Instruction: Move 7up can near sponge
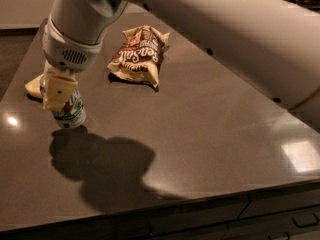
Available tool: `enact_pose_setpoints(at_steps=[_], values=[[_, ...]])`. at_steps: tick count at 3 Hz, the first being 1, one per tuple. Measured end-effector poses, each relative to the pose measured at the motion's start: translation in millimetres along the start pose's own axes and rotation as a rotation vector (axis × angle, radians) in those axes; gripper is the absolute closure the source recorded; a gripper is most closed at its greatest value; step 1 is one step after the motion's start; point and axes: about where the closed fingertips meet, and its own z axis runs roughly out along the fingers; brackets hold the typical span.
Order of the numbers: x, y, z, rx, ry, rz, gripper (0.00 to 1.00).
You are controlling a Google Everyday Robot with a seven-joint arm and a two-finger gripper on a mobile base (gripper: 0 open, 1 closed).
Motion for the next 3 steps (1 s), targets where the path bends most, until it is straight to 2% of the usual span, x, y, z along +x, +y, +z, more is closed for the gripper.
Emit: enact_pose_setpoints(at_steps=[2,3], values=[[-8.6,-44.3,36.8,-0.007,0.032,0.04,1.0],[-2.1,-60.2,46.6,0.002,0.048,0.057,0.84]])
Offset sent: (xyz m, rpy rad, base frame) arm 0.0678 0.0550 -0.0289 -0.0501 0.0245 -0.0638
